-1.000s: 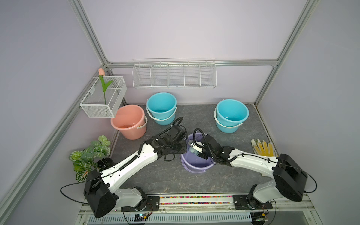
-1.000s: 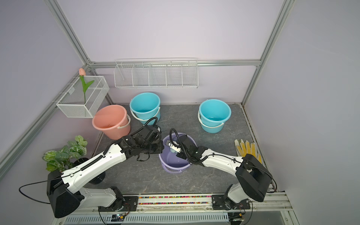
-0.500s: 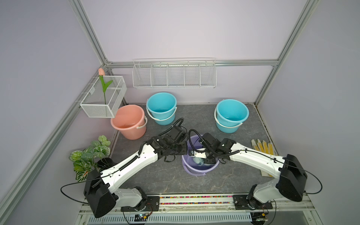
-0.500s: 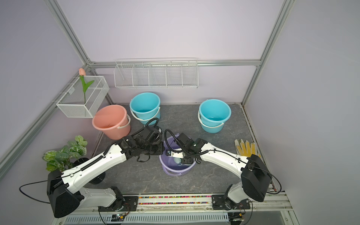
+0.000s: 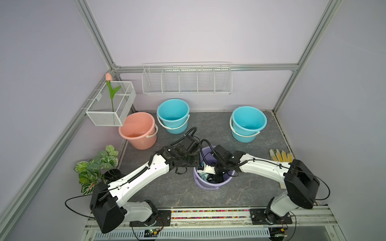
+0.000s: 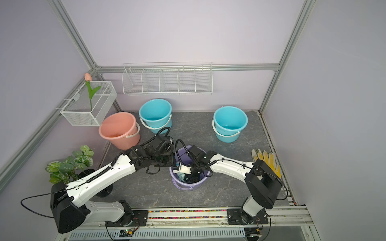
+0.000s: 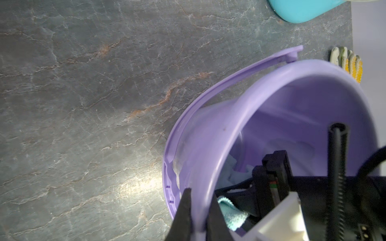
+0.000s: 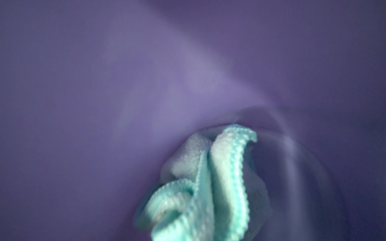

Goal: Wipe the inside of the bucket with a cloth
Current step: Wipe the dirt from the inside of the bucket.

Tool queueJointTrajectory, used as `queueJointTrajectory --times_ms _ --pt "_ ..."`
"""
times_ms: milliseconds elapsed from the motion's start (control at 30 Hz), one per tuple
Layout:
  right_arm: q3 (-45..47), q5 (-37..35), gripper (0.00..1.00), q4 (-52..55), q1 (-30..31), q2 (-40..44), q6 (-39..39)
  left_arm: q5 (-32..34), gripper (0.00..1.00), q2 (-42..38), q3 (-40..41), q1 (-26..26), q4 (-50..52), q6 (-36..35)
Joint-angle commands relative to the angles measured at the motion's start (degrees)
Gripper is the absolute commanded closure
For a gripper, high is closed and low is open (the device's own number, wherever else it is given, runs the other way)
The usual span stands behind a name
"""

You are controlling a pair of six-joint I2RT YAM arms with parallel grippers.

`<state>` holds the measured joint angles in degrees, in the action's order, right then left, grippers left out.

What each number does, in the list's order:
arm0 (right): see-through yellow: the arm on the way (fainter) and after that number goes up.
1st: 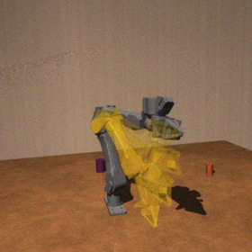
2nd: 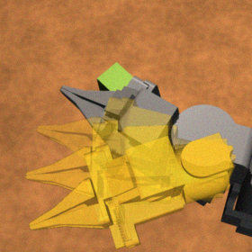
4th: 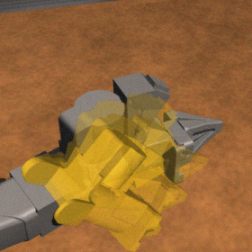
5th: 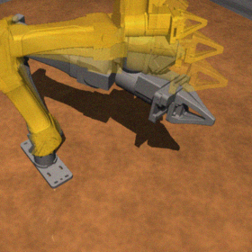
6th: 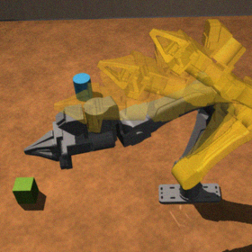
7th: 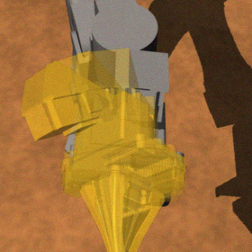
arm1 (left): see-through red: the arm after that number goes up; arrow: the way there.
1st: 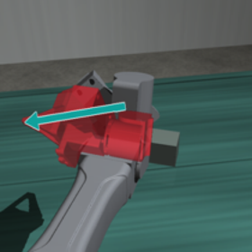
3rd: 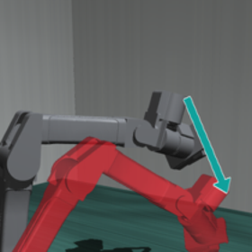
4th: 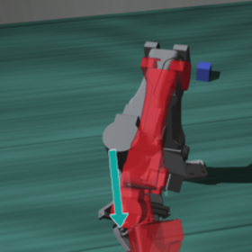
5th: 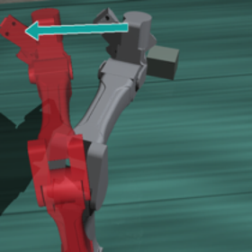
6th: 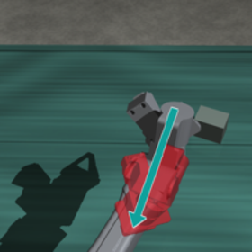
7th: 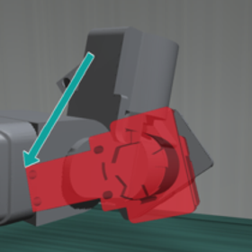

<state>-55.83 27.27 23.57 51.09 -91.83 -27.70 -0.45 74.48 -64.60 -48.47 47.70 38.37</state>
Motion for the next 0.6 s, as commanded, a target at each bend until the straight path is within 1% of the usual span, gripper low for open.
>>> queueJointTrajectory --times_ms 0,133,300,467,567 --pt "3.02 3.53 0.93 -17.8 0.28 -0.56 7.78 1.71 1.0 0.03 -1.12 0.31 -2.88 1.14" --pt "8.24 -5.45 0.93 -32.7 0.42 0.32 12.95 1.57 1.0 0.32 -1.12 0.27 -3.04 1.05" --pt "12.53 -19.38 0.93 -43.96 1.12 2.09 14.3 1.33 1.0 0.62 -1.08 0.22 -3.32 1.03" --pt "13.87 -31.49 0.93 -44.92 1.91 4.32 10.54 1.31 1.0 0.67 -1.06 0.26 -3.43 0.92" --pt "13.04 -37.13 0.93 -39.99 2.0 5.89 6.89 1.34 1.0 0.64 -1.13 0.22 -3.38 0.92"
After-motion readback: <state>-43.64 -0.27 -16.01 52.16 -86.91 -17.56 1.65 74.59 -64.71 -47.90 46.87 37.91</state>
